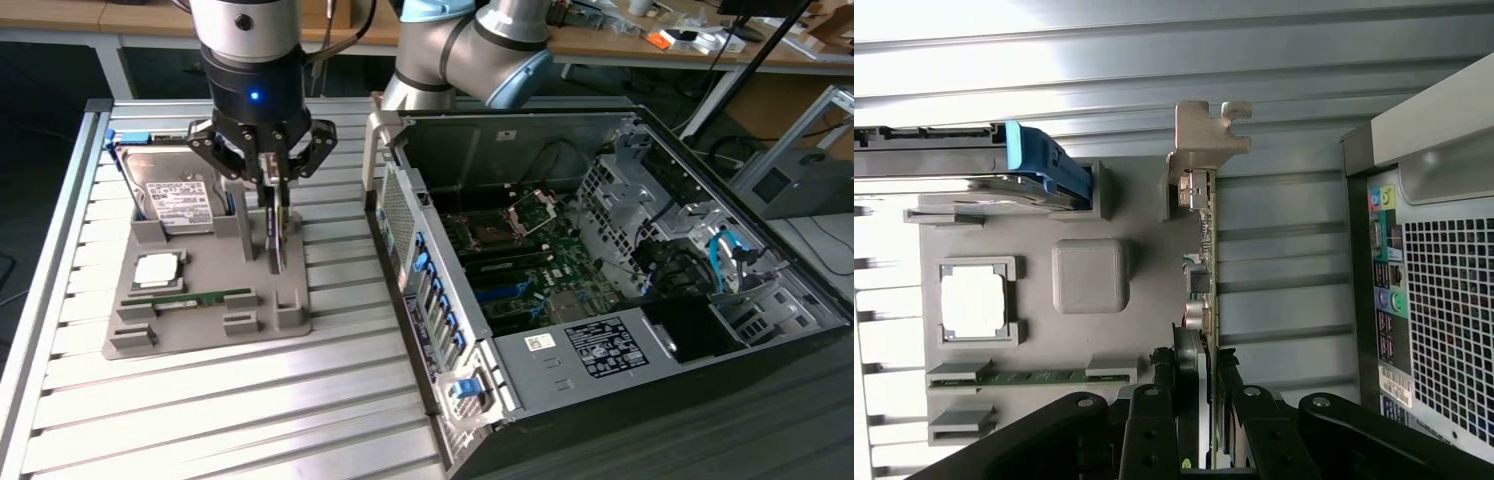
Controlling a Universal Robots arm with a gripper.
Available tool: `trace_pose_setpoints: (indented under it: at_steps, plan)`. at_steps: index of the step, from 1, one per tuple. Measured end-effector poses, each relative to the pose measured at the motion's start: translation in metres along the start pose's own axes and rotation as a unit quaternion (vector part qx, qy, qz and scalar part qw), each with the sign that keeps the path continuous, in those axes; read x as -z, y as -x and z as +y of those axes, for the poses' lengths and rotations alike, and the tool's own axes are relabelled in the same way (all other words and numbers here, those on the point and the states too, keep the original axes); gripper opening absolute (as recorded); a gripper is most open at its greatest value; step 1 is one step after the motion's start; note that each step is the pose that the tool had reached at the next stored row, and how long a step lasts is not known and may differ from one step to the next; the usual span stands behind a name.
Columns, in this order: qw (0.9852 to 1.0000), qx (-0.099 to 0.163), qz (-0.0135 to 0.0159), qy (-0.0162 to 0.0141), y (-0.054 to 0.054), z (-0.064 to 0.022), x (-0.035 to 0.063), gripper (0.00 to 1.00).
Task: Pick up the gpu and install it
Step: 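Pick up the gpu and move the gpu toward the slot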
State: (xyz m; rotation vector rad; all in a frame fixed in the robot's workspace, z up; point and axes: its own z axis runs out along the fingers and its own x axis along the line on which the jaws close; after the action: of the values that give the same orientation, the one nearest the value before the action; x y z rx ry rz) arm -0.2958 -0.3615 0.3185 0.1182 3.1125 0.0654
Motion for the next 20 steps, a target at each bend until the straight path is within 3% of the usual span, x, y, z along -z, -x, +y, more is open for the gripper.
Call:
trace_pose_setpoints:
  at_steps: [20]
  plan:
    - [1.0000, 0.000, 0.0000, 0.0000, 0.0002, 0.0003, 0.0070, 0.27]
